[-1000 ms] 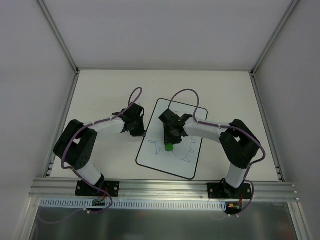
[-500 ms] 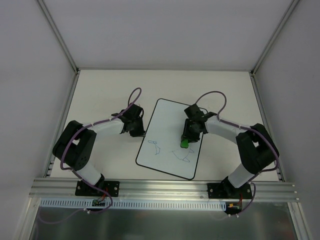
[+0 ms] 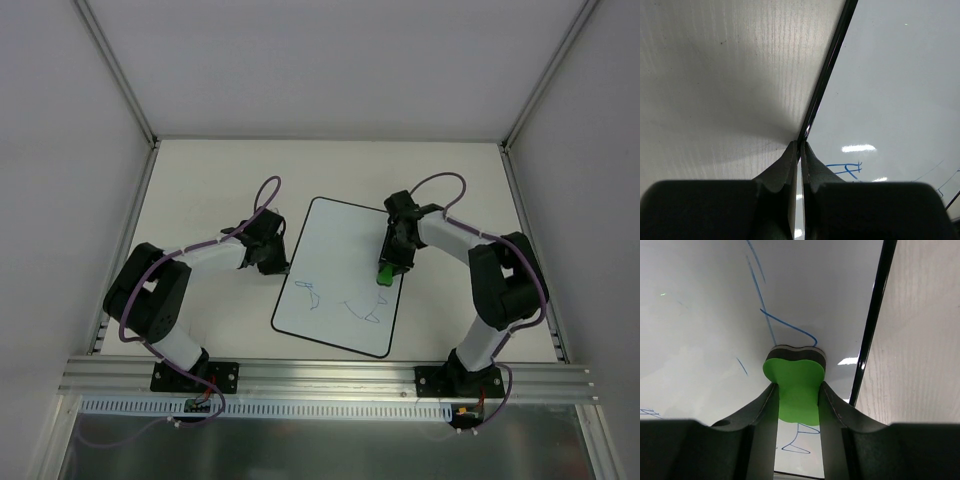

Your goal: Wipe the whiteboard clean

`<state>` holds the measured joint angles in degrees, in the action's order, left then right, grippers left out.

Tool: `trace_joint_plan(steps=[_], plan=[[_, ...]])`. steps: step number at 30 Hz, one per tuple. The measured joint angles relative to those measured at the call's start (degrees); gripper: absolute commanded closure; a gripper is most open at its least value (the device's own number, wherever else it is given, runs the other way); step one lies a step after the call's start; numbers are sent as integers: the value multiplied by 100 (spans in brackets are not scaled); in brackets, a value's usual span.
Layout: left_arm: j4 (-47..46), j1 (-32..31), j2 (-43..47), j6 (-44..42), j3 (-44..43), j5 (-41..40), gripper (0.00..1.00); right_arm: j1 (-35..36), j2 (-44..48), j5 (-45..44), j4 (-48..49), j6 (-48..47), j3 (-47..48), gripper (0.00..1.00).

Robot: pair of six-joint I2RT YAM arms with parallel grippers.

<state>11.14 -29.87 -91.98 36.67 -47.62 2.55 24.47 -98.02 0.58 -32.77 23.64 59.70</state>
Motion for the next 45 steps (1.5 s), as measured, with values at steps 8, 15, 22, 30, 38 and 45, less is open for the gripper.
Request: trace_joint_plan(steps=[8, 15, 22, 30, 38, 45], plan=[[57, 35, 20, 0, 0, 0, 100, 188, -713, 50, -203, -125, 894, 100], [94, 35, 31, 0, 0, -2, 100, 1182, -1204, -9, 90, -92, 1497, 100], [103, 35, 66, 0, 33, -4, 100, 1003, -1187, 378, 297, 13, 1394, 100], [61, 37, 96, 0, 76, -4, 100, -444, -1045, 345, 308, 79, 1259, 100], [33, 68, 179, -2, 160, -7, 100, -531, -1558, -7, -315, 72, 2081, 100], [107, 74, 201, -2, 162, -4, 100, 398, -1954, -173, -289, 81, 2658, 100]])
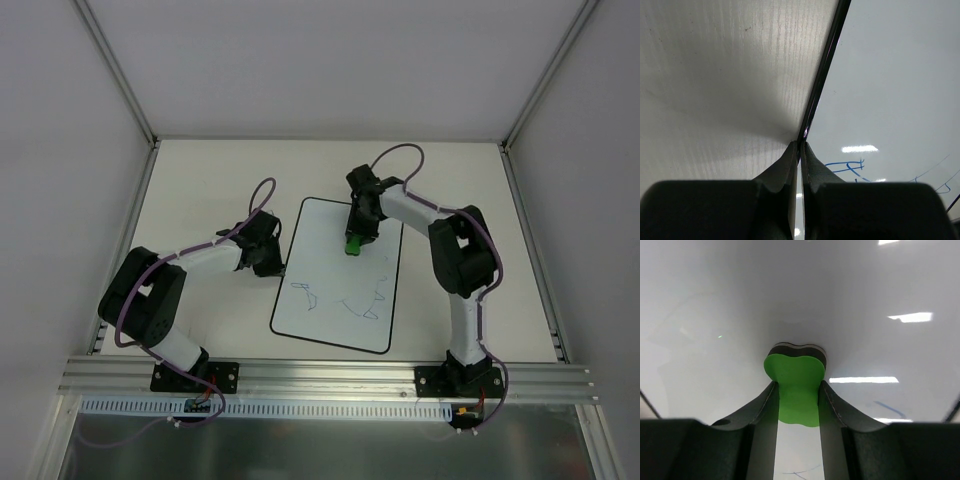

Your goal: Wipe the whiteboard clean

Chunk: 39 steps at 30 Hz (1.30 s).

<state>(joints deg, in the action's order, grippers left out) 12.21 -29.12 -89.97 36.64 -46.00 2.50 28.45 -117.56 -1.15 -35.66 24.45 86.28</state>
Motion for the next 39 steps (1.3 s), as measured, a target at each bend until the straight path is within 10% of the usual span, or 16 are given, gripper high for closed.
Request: trace_joint_plan(steps=[10, 28, 39], plan=[[13, 33, 2, 4, 2, 0, 100, 579, -306, 492, 186, 42, 352, 100], [72, 74, 98, 146, 79, 2, 100, -560, 1899, 4, 1043, 557, -2706, 100], [195, 111, 140, 151, 79, -2, 100, 1224, 1620, 151, 1357, 752, -2474, 100]])
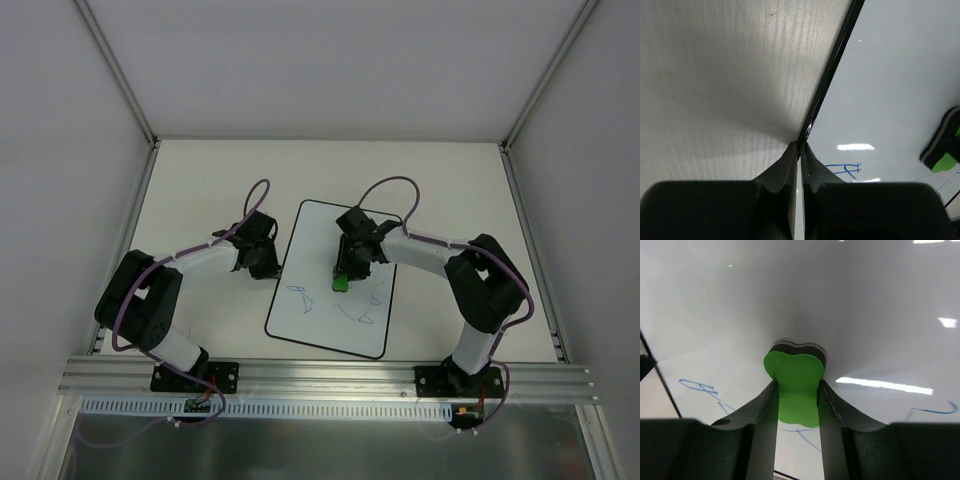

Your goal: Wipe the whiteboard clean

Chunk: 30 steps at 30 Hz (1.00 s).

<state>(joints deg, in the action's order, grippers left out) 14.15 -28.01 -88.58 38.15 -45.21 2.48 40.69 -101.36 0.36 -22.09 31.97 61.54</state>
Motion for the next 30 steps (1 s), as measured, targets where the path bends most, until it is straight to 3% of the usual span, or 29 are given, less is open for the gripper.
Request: trace_joint_plan(steps=[4, 10, 16, 22, 30], plan=[[7, 0, 7, 0, 0, 0, 100, 109, -94, 234, 39, 44, 81, 100], [4, 39, 9, 2, 4, 0, 100, -621, 205, 501, 114, 81, -319, 100], [9, 74, 15, 4, 11, 15, 100, -1064, 876, 131, 13, 13, -994, 100], [68, 107, 22, 4, 0, 9, 100, -251, 846, -221, -173, -120, -909, 100], [133, 114, 22, 4, -28, -2, 100, 1263, 59, 195, -417, -133, -26, 100]])
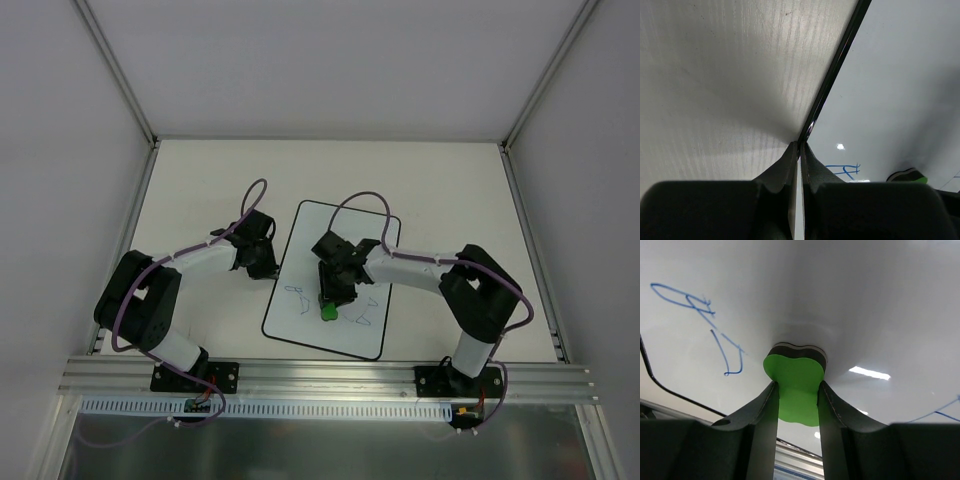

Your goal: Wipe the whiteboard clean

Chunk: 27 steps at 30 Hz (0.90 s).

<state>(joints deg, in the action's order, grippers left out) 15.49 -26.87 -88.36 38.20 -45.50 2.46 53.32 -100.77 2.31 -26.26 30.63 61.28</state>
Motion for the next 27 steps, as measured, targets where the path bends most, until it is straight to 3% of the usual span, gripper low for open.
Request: trace_joint_plan(steps=[7, 14, 17, 27], plan=[[11, 46, 0, 9, 0, 13, 100, -203, 216, 210, 205, 118, -317, 100], [9, 83, 35, 20, 31, 37, 100, -1906, 1095, -94, -94, 114, -1143, 100], [13, 142, 70, 22, 48, 57, 100, -2302, 1137, -216, -243, 52, -1143, 100], [190, 297, 101, 7, 107, -66, 100, -2551, 1078, -162, -334, -210, -1088, 100]])
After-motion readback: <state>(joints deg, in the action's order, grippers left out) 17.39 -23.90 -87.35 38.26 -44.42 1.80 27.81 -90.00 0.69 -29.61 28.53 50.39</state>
